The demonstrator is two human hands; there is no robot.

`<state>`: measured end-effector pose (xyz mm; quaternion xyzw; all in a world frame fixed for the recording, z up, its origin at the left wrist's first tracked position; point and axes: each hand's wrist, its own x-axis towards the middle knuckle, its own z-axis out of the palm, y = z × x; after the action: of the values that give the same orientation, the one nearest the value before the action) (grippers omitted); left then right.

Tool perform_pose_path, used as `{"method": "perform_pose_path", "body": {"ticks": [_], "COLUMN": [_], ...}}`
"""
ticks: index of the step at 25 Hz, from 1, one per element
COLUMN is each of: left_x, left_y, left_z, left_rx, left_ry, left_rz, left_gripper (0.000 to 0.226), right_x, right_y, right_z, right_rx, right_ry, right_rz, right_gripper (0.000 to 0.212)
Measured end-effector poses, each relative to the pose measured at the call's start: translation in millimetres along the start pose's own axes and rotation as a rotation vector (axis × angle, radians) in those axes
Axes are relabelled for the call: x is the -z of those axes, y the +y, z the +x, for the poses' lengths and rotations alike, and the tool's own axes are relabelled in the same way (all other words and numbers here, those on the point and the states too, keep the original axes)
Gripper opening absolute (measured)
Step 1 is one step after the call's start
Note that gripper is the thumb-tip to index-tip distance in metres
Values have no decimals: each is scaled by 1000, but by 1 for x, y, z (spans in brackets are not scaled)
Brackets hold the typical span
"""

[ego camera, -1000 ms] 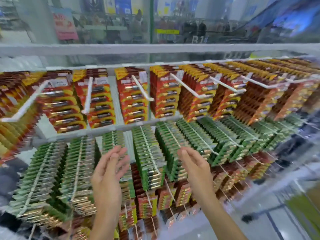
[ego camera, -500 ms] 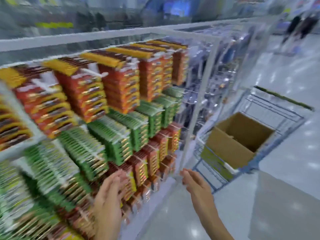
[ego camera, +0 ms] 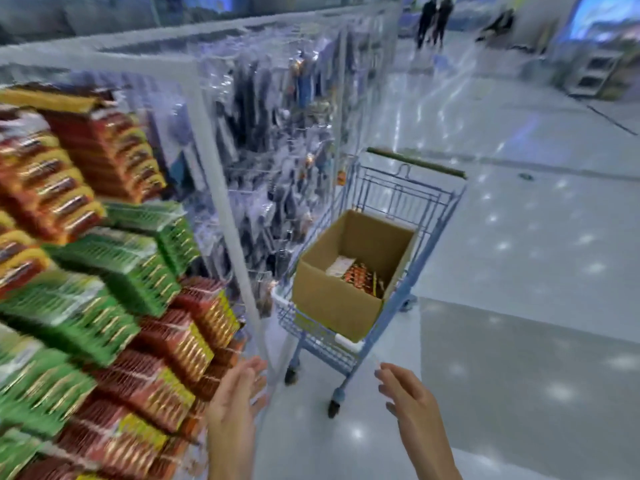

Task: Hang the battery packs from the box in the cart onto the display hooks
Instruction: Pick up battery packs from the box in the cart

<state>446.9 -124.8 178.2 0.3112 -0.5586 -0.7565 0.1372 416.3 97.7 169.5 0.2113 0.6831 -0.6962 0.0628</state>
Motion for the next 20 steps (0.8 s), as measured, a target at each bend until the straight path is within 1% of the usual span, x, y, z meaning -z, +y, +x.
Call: {"method": "perform_pose_path", "body": {"ticks": [3, 6, 9, 11, 13, 16, 18, 20], "left_x": [-40, -72, -108, -134, -159, -190, -204, -221], "left_y": [-8, -14, -12, -9, -4, -3, -1, -7], "left_z": [28, 63, 104, 135, 162, 198, 213, 233], "left_rx": [65, 100, 156, 194, 191, 131, 113, 134], "left_ry": [-37, -63, -112, -163, -221, -297, -328, -320], "left_rz": [38, 68, 82, 133, 166, 243, 275, 304], "left_gripper": [23, 23, 20, 19, 20, 23, 23, 23], "right_x": [16, 17, 7, 0, -6, -16, -22, -26], "right_y": [-3, -8, -24, -38, -54, -68, -75, -79], "right_z": [35, 75, 114, 143, 166, 206, 223, 248], "right_rx": [-47, -108, -144, -168, -176, -165, -150, -157], "right_ry": [65, 105, 135, 189, 215, 249, 230, 221], "right_rz": [20, 5, 12, 0, -10, -50, -65, -78], "right_gripper": [2, 8, 9, 8, 8, 11, 13, 13]}}
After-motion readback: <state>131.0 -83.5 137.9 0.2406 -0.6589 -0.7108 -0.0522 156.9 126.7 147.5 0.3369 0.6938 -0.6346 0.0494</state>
